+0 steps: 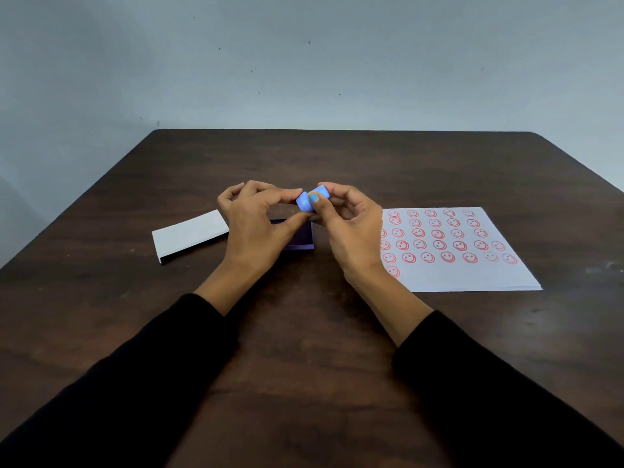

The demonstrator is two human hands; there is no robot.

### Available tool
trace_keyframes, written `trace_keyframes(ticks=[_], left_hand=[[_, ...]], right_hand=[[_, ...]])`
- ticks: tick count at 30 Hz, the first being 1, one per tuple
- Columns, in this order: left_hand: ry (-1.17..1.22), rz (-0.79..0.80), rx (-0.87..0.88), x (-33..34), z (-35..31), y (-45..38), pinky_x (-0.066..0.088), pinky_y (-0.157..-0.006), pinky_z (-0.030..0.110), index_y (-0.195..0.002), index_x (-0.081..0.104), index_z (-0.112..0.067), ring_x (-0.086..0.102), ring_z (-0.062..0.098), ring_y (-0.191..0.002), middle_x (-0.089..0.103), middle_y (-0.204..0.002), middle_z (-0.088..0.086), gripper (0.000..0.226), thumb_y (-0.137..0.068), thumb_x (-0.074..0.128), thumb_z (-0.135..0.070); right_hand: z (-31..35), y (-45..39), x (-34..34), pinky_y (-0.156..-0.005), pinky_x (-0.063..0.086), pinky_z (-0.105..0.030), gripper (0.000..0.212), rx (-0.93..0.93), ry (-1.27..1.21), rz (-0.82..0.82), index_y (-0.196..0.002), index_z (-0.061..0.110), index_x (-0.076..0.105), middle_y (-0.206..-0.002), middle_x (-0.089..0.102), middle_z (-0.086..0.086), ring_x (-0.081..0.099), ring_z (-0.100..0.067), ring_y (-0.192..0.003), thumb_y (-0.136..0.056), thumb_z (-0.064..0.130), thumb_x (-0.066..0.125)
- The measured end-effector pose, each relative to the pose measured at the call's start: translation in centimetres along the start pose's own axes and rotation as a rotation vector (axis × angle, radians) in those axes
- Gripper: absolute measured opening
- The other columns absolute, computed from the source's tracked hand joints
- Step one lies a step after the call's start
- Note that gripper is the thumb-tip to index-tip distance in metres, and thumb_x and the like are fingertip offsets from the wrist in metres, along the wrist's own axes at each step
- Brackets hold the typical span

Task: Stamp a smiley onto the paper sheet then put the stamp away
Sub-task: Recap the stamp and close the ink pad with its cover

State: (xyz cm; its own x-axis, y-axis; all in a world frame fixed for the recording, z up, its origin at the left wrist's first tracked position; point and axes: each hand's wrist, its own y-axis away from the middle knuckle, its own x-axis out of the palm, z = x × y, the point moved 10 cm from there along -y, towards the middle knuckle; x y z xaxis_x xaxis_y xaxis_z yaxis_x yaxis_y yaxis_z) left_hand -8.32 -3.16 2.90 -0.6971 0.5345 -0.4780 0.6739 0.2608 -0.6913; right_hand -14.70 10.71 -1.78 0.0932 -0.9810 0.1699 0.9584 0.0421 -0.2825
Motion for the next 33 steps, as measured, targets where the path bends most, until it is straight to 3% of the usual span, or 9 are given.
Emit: trace_keyframes(ticks=[6, 9, 13, 16, 20, 24, 33], left_hand=[[-0.038, 0.037, 0.008, 0.3, 0.0, -0.1, 0.026, -0.088, 0.031, -0.102, 0.071, -0.021, 0.042, 0.009, -0.097, 0.063, -0.095, 0.002, 0.033, -0.071, 0.075, -0.031], [-0.047, 0.032, 0.013, 0.1, 0.0, -0.1, 0.027, -0.087, 0.032, -0.102, 0.070, -0.022, 0.039, 0.008, -0.098, 0.062, -0.095, 0.001, 0.033, -0.071, 0.075, -0.031], [-0.052, 0.030, 0.036, 0.2, -0.3, 0.1, 0.027, -0.089, 0.037, -0.099, 0.071, -0.020, 0.032, -0.008, -0.092, 0.059, -0.090, -0.006, 0.033, -0.068, 0.077, -0.030], [-0.073, 0.104, 0.045, 1.0, -0.3, 0.2, 0.023, -0.099, 0.038, -0.104, 0.069, -0.023, 0.045, -0.001, -0.096, 0.067, -0.099, -0.003, 0.038, -0.068, 0.077, -0.032], [-0.106, 0.143, 0.049, 1.4, -0.1, 0.2, 0.020, -0.105, 0.042, -0.114, 0.064, -0.025, 0.053, 0.007, -0.107, 0.067, -0.110, -0.006, 0.039, -0.075, 0.072, -0.023], [-0.089, 0.107, 0.015, 0.8, 0.3, 0.0, 0.021, -0.104, 0.042, -0.120, 0.059, -0.023, 0.052, 0.004, -0.108, 0.060, -0.113, -0.017, 0.038, -0.083, 0.062, -0.014], [-0.048, 0.078, -0.017, 0.8, 0.8, 0.0, 0.022, -0.101, 0.036, -0.122, 0.057, -0.020, 0.048, -0.002, -0.104, 0.055, -0.114, -0.019, 0.035, -0.087, 0.054, -0.012]], right_hand=[[0.5, 0.1, -0.2, -0.075, 0.060, -0.041, 0.016, -0.004, -0.049, 0.014, -0.092, 0.001, 0.066, -0.080, 0.069, -0.008, 0.069, -0.017, -0.074, -0.077, 0.003, 0.072], [1.1, 0.1, -0.2, -0.073, 0.060, -0.035, 0.015, -0.041, 0.006, 0.036, -0.091, 0.005, 0.066, -0.078, 0.070, -0.003, 0.070, -0.014, -0.074, -0.077, 0.004, 0.072], [1.5, -0.2, -0.2, -0.069, 0.058, -0.024, 0.015, -0.095, 0.180, 0.088, -0.094, 0.012, 0.067, -0.080, 0.070, 0.005, 0.069, -0.007, -0.075, -0.079, 0.010, 0.071], [2.5, -0.4, -0.2, -0.071, 0.054, -0.015, 0.022, -0.204, 0.342, 0.113, -0.103, 0.013, 0.067, -0.089, 0.070, 0.002, 0.066, -0.002, -0.078, -0.082, 0.011, 0.067], [3.5, -0.4, -0.3, -0.079, 0.056, -0.033, 0.029, -0.352, 0.604, 0.128, -0.109, 0.014, 0.065, -0.099, 0.070, -0.005, 0.066, -0.016, -0.084, -0.080, 0.012, 0.065], [2.7, -0.8, -0.9, -0.088, 0.050, -0.044, 0.027, -0.301, 0.819, 0.142, -0.106, 0.018, 0.066, -0.100, 0.072, -0.002, 0.064, -0.021, -0.094, -0.079, 0.019, 0.063], [2.2, -0.8, -0.6, -0.098, 0.037, -0.039, 0.026, -0.270, 0.971, 0.186, -0.103, 0.025, 0.065, -0.101, 0.072, 0.002, 0.057, -0.019, -0.102, -0.078, 0.026, 0.062]])
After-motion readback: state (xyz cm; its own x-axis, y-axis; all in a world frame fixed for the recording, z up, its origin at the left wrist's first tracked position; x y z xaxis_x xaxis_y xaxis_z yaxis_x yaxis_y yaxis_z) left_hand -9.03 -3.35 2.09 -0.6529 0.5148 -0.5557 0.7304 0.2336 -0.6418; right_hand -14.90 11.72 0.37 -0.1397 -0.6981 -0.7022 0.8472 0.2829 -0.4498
